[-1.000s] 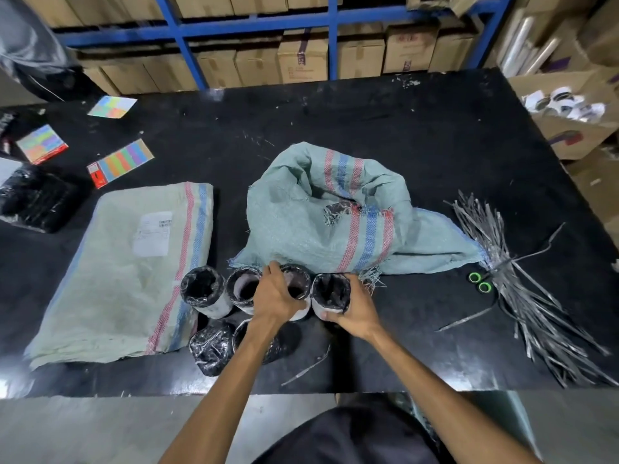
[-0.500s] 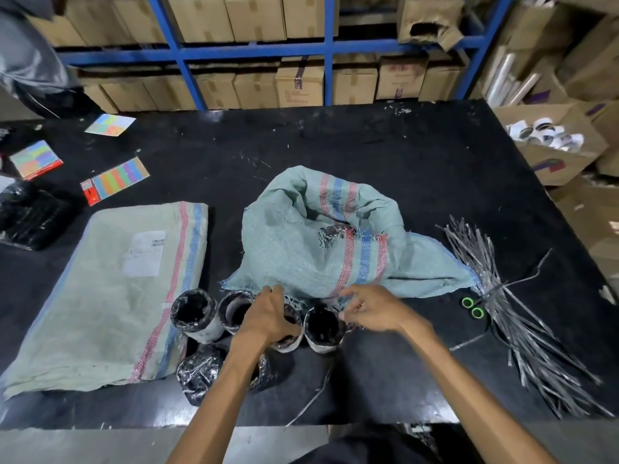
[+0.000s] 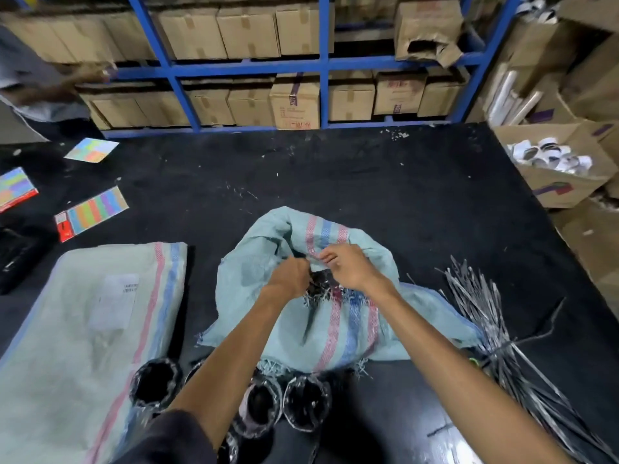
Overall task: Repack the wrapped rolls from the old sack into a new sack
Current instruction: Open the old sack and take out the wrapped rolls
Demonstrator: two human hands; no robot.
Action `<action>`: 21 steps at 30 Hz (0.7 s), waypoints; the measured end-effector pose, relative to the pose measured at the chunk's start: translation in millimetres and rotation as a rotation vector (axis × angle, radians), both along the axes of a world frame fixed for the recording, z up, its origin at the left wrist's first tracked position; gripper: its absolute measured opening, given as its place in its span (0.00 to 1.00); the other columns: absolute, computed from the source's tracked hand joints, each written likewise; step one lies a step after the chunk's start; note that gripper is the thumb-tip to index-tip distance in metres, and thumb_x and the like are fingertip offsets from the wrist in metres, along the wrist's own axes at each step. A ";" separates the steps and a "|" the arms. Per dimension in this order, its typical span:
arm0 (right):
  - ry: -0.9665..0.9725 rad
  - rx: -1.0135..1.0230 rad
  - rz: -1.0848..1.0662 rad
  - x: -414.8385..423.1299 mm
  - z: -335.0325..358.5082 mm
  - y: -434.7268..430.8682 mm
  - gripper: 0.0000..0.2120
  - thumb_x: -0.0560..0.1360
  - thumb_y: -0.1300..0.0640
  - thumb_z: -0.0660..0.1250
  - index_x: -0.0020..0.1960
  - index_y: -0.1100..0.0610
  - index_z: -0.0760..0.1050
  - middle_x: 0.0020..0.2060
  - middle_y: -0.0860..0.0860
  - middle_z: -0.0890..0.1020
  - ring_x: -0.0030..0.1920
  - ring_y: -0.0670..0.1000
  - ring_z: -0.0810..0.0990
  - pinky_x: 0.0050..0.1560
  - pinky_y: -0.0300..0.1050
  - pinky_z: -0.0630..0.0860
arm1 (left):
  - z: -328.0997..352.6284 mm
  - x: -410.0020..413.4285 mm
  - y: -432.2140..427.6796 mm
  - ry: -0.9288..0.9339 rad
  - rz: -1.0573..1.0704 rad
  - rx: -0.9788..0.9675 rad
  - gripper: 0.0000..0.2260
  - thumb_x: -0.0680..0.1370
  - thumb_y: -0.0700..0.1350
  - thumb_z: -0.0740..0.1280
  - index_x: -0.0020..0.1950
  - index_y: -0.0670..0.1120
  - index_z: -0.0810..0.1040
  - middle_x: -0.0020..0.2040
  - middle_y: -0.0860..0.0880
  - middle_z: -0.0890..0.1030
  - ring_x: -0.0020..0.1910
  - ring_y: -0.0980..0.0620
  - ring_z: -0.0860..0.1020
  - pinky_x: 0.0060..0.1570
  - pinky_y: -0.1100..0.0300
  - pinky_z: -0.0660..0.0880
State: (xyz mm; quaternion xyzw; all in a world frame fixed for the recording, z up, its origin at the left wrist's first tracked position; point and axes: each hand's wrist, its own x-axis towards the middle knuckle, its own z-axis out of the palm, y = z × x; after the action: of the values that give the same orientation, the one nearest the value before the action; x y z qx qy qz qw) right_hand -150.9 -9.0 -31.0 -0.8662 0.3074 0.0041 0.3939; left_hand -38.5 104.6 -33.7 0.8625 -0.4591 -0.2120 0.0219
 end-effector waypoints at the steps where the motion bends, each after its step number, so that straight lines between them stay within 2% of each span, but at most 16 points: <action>1: 0.048 -0.014 0.039 6.9 -9.9 -1.0 0.21 0.75 0.74 0.61 0.61 0.60 0.82 0.57 0.56 0.85 0.57 0.52 0.83 0.64 0.41 0.76 | -4.4 2.6 1.7 -0.064 -0.012 0.051 0.12 0.82 0.40 0.58 0.58 0.42 0.80 0.56 0.41 0.83 0.55 0.40 0.82 0.52 0.49 0.78; 4: 0.208 -0.076 0.170 18.5 -39.6 -3.4 0.25 0.73 0.72 0.67 0.67 0.54 0.78 0.60 0.57 0.83 0.58 0.56 0.82 0.59 0.43 0.75 | -14.8 10.2 16.6 -0.186 -0.026 0.206 0.11 0.82 0.42 0.62 0.62 0.44 0.79 0.58 0.44 0.83 0.57 0.44 0.82 0.55 0.52 0.78; 6: 0.293 -0.152 0.251 20.4 -59.9 -4.9 0.31 0.72 0.68 0.71 0.72 0.51 0.72 0.64 0.56 0.78 0.64 0.58 0.78 0.64 0.48 0.74 | -22.8 19.5 32.0 -0.233 0.025 0.286 0.12 0.80 0.45 0.66 0.62 0.45 0.79 0.58 0.45 0.83 0.58 0.45 0.82 0.55 0.55 0.77; 9: 0.431 -0.232 0.396 19.0 -80.0 -6.6 0.42 0.70 0.61 0.77 0.79 0.50 0.60 0.74 0.54 0.66 0.75 0.59 0.66 0.75 0.57 0.64 | -31.2 29.9 50.1 -0.249 0.085 0.396 0.17 0.79 0.50 0.69 0.64 0.44 0.76 0.59 0.45 0.81 0.58 0.47 0.81 0.56 0.57 0.77; 12: 0.503 -0.228 0.435 19.8 -87.7 -8.3 0.48 0.69 0.58 0.79 0.81 0.51 0.54 0.77 0.54 0.61 0.78 0.59 0.60 0.77 0.58 0.61 | -38.6 31.1 54.5 -0.212 0.105 0.471 0.24 0.77 0.48 0.70 0.68 0.40 0.68 0.64 0.42 0.77 0.62 0.45 0.78 0.59 0.55 0.77; 14: 0.500 -0.234 0.418 20.9 -91.0 -9.8 0.49 0.69 0.59 0.79 0.81 0.51 0.54 0.78 0.54 0.61 0.77 0.59 0.60 0.76 0.57 0.63 | -38.1 30.3 47.1 -0.182 0.154 0.461 0.25 0.77 0.46 0.69 0.69 0.38 0.64 0.66 0.40 0.73 0.65 0.43 0.75 0.63 0.53 0.75; 17: 0.432 -0.282 0.363 18.1 -98.7 -6.5 0.44 0.71 0.67 0.74 0.80 0.53 0.56 0.76 0.56 0.63 0.76 0.59 0.63 0.75 0.54 0.65 | -32.4 31.2 32.9 -0.163 0.272 0.397 0.30 0.80 0.51 0.67 0.74 0.36 0.60 0.70 0.39 0.70 0.69 0.42 0.72 0.67 0.52 0.71; 19: 0.407 -0.321 0.341 15.1 -103.7 -1.1 0.43 0.71 0.71 0.71 0.80 0.55 0.56 0.75 0.59 0.64 0.75 0.61 0.65 0.73 0.53 0.68 | -31.1 32.2 26.7 -0.205 0.313 0.330 0.32 0.81 0.54 0.62 0.77 0.35 0.57 0.70 0.39 0.71 0.68 0.41 0.72 0.66 0.51 0.71; 21: 0.384 -0.370 0.322 15.2 -106.2 3.7 0.41 0.71 0.73 0.69 0.79 0.57 0.57 0.74 0.61 0.66 0.72 0.61 0.68 0.70 0.53 0.72 | -35.1 37.6 23.1 -0.211 0.329 0.362 0.34 0.82 0.57 0.60 0.78 0.34 0.56 0.70 0.39 0.71 0.67 0.41 0.72 0.64 0.51 0.72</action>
State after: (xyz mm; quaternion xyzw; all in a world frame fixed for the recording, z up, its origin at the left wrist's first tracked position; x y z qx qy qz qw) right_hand -135.8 -5.3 -137.2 -0.9442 0.2303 0.1739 0.1585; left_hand -0.8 127.7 -68.8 0.9326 -0.2671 -0.1933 -0.1466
